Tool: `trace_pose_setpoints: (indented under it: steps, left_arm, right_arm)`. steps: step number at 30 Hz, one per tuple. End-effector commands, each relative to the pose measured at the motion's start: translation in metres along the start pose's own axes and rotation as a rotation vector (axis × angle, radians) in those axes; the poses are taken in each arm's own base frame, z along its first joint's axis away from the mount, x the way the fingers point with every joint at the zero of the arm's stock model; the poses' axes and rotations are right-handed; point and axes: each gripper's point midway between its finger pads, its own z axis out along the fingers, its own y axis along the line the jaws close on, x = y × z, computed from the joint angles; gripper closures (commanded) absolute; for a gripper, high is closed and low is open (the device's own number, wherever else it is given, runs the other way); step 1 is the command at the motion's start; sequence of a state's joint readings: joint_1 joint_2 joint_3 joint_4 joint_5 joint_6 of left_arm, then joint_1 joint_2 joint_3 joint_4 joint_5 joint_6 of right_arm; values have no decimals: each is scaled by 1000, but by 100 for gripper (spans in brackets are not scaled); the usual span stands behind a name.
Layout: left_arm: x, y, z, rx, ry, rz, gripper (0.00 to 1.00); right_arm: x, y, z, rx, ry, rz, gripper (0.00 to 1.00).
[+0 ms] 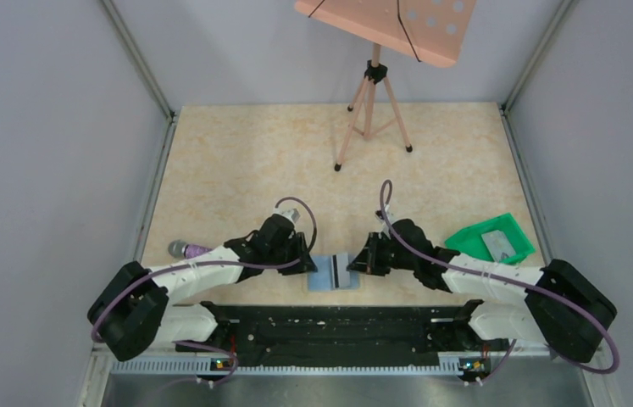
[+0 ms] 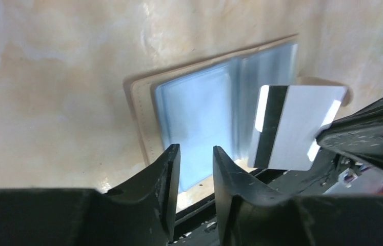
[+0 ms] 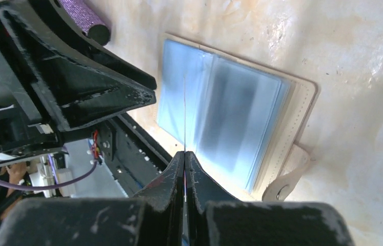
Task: Take the credit cards out of the card holder
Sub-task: Remove the credit card from the card holder.
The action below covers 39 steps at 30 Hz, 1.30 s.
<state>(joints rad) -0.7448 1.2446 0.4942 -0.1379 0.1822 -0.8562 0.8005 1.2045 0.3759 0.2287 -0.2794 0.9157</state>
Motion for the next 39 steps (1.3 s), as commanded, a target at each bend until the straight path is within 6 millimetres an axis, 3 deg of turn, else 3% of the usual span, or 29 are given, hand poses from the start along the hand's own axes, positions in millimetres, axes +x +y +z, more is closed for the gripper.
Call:
trace_pose_setpoints:
  steps: [1,6,9,12,19,27,39]
  left_arm:
    - [-42,-39,-28,80,-155,135,60]
    - [-66,-74,-57,176,-297,360,52]
    - [-66,-107,-74,257,-465,649,52]
    - [-54,-127,-91,285,-640,903,46]
    - [-40,-128,-94,242,-710,1180,41]
    - [-29,-132,-86,168,-792,1439,37]
    - [-30,-135,-64,31,-835,1614,40]
  right_arm:
    - [-24,25,-12,-24,-68,48,100]
    - [-37,43,-25,-68,-123,118,100]
    - [-47,56,-33,-93,-161,163,100]
    - [-56,64,-41,-109,-194,197,100]
    - [-73,77,-56,-126,-258,252,100]
    - [-75,85,-64,-158,-267,278,100]
    - [-76,90,-68,-178,-266,292,100]
